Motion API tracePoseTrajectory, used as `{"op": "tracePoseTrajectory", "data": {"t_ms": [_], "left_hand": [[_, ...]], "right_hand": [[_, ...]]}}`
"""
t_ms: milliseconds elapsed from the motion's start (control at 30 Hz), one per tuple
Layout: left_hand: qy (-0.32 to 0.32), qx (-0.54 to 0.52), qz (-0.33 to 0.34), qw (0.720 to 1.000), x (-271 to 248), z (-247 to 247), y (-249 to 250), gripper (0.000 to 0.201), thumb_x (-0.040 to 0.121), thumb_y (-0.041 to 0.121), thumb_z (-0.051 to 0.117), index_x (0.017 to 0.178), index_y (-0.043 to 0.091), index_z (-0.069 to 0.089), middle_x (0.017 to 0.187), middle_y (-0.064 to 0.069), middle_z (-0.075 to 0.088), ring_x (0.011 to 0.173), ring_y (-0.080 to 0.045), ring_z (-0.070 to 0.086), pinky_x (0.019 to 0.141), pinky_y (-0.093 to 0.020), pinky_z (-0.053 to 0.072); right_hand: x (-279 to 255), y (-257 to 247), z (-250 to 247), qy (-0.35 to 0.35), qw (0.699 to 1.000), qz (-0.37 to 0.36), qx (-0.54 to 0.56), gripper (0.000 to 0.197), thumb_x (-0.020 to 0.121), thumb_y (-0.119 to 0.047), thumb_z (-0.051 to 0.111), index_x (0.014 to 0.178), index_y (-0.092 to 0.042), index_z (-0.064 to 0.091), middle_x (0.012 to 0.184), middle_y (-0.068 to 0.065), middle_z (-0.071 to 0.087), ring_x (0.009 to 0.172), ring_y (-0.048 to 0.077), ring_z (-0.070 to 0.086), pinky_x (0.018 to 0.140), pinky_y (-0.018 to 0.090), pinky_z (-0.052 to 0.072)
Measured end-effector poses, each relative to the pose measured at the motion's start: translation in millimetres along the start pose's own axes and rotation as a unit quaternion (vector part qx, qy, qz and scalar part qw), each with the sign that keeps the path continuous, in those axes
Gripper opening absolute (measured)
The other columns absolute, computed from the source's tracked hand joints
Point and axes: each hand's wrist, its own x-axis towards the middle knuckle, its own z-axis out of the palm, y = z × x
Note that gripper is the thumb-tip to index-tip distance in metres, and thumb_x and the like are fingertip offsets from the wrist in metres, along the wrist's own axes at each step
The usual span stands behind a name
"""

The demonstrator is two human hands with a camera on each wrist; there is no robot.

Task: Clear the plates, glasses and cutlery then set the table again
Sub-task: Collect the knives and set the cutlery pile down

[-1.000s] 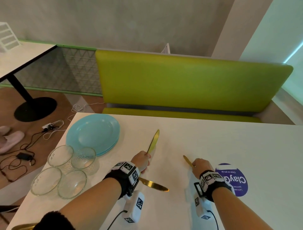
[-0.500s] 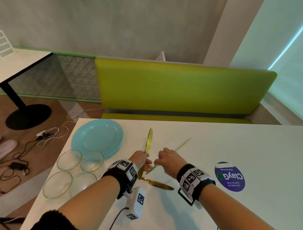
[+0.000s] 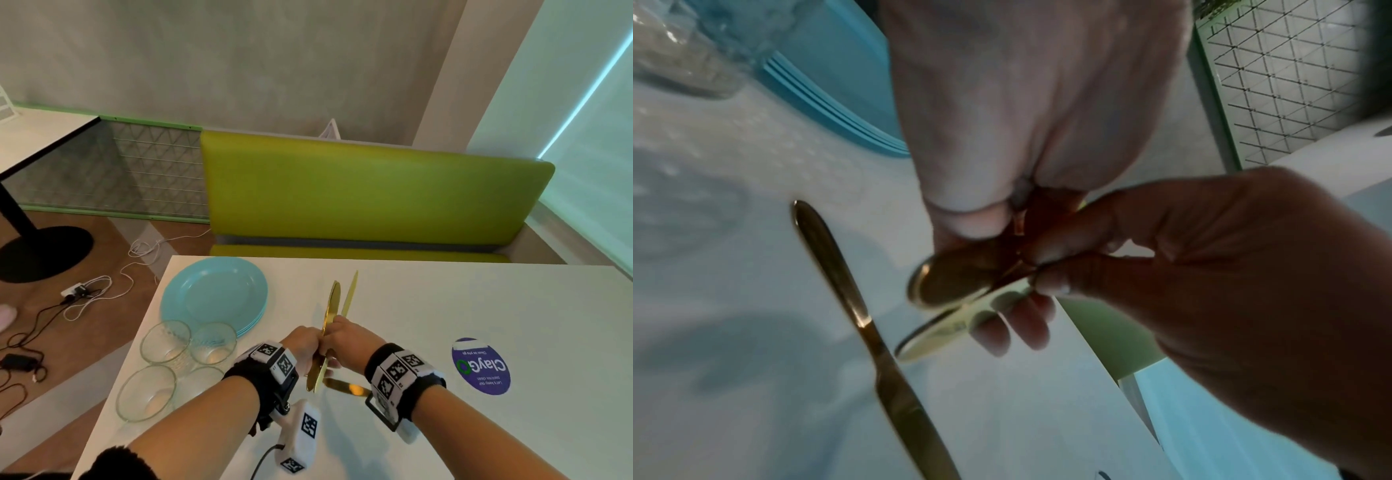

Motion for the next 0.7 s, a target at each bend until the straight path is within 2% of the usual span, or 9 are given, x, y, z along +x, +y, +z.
{"op": "tracePoseTrajectory", "data": {"t_ms": [67, 167, 267, 400, 600, 700], "left_hand": [[0.0, -0.015, 0.001, 1.0, -2, -3, 0, 0.028, 0.09, -0.004, 0.031, 0.076, -0.003, 0.056, 0.046, -0.014, 0.06, 0.05, -0.026, 0.058, 0.059, -0.036, 0.05], [-0.003, -0.024, 0.008, 1.0, -5, -10, 1, 0.028, 0.092, -0.002, 0.03, 0.079, 0.0, 0.055, 0.053, -0.013, 0.059, 0.054, -0.025, 0.056, 0.058, -0.031, 0.047], [-0.017, -0.03, 0.017, 0.999, -7, -17, 1, 0.03, 0.093, -0.003, 0.026, 0.08, 0.002, 0.052, 0.064, -0.015, 0.053, 0.053, -0.022, 0.051, 0.053, -0.028, 0.041], [-0.011, -0.016, 0.034, 0.999, -6, -24, 1, 0.029, 0.091, -0.005, 0.027, 0.076, 0.002, 0.051, 0.058, -0.012, 0.049, 0.045, -0.017, 0.046, 0.043, -0.023, 0.035], [0.015, -0.008, 0.042, 0.999, -2, -31, 2, 0.028, 0.088, -0.004, 0.029, 0.073, 0.002, 0.052, 0.057, -0.01, 0.043, 0.044, -0.016, 0.039, 0.039, -0.02, 0.03], [0.027, 0.005, 0.045, 0.999, 1, -36, 5, 0.025, 0.088, -0.002, 0.031, 0.081, 0.002, 0.055, 0.056, -0.008, 0.043, 0.044, -0.015, 0.037, 0.04, -0.018, 0.028]], "right_hand": [[2, -4, -2, 0.02, 1.0, 0.016, 0.014, 0.024, 0.092, -0.008, 0.051, 0.11, -0.006, 0.067, 0.112, 0.011, 0.064, 0.11, 0.026, 0.049, 0.095, 0.033, 0.042], [4, -7, -4, 0.057, 0.996, 0.038, 0.06, 0.023, 0.091, -0.006, 0.052, 0.107, -0.007, 0.07, 0.109, 0.01, 0.065, 0.102, 0.022, 0.055, 0.094, 0.03, 0.046], [5, -10, -5, 0.08, 0.991, 0.058, 0.09, 0.026, 0.094, -0.01, 0.048, 0.11, -0.011, 0.069, 0.112, 0.007, 0.065, 0.108, 0.021, 0.057, 0.094, 0.025, 0.044], [9, -15, -7, 0.085, 0.984, 0.083, 0.131, 0.028, 0.094, -0.011, 0.047, 0.111, -0.013, 0.069, 0.114, 0.006, 0.066, 0.109, 0.02, 0.058, 0.095, 0.025, 0.044], [17, -21, -2, 0.144, 0.961, 0.112, 0.206, 0.024, 0.092, -0.011, 0.052, 0.105, -0.015, 0.072, 0.109, 0.001, 0.07, 0.106, 0.015, 0.06, 0.089, 0.014, 0.039], [21, -20, 1, 0.182, 0.941, 0.141, 0.249, 0.019, 0.088, -0.013, 0.06, 0.101, -0.016, 0.074, 0.105, 0.0, 0.071, 0.101, 0.014, 0.062, 0.087, 0.012, 0.04]]}}
